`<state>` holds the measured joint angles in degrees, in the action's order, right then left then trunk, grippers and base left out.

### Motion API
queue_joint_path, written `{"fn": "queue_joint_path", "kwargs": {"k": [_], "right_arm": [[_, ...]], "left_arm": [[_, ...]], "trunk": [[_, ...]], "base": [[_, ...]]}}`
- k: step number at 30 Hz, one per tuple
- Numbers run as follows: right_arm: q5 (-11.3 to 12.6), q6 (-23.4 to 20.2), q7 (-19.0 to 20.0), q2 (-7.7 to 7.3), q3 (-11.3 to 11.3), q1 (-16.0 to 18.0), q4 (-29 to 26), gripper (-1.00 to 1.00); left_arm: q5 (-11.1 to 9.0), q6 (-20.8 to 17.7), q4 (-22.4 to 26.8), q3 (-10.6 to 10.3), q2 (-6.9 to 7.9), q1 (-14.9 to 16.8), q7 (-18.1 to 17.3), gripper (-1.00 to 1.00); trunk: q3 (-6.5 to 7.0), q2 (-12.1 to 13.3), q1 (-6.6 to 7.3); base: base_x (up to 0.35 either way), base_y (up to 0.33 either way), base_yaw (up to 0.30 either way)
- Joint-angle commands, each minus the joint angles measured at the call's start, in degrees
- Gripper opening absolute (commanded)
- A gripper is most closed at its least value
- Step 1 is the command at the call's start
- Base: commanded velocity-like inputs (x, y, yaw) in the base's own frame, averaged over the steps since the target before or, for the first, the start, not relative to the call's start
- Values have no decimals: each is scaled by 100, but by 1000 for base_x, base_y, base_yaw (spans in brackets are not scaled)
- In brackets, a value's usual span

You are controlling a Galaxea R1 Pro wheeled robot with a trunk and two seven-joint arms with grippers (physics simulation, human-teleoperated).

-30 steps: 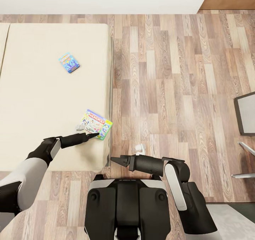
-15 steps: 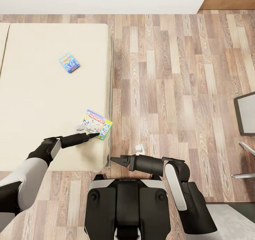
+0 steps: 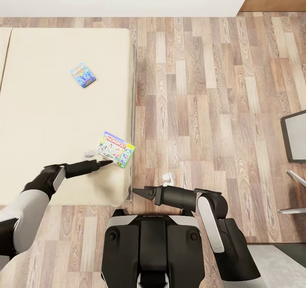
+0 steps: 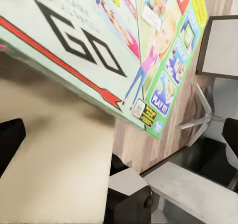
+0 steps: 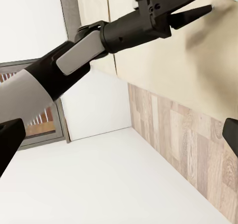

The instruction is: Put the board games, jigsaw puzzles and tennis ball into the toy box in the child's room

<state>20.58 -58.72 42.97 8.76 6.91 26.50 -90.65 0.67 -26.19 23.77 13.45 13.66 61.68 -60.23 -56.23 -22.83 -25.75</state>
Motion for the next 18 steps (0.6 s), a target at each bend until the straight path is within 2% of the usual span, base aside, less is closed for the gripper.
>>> {"fn": "queue_joint_path", "kwargs": {"k": [1,7,10,13,18], "right_arm": [[-19,-25,27,3,-6,3,-3,100],[-29,-25,27,3,-6,4,-3,100],[-34,-25,27,3,-6,2,1,100],[-40,-25,27,3,-6,3,1,100],[-51,-25,27,3,-7,4,2,100]], "left_arm": [[10,-71,5,23,15,2,-22,100],[130,-111,24,7,262,2,-16,100],[363,-84,29,-9,417,2,-20,100],[560,-61,31,-19,511,2,-22,100],[714,12,36,-30,611,-3,-32,100]], "trunk": [[-6,-9,-3],[-6,-9,-3],[-6,-9,-3],[-6,-9,-3],[-6,-9,-3]], "base": [[0,0,0],[0,0,0],[0,0,0],[0,0,0],[0,0,0]]}}
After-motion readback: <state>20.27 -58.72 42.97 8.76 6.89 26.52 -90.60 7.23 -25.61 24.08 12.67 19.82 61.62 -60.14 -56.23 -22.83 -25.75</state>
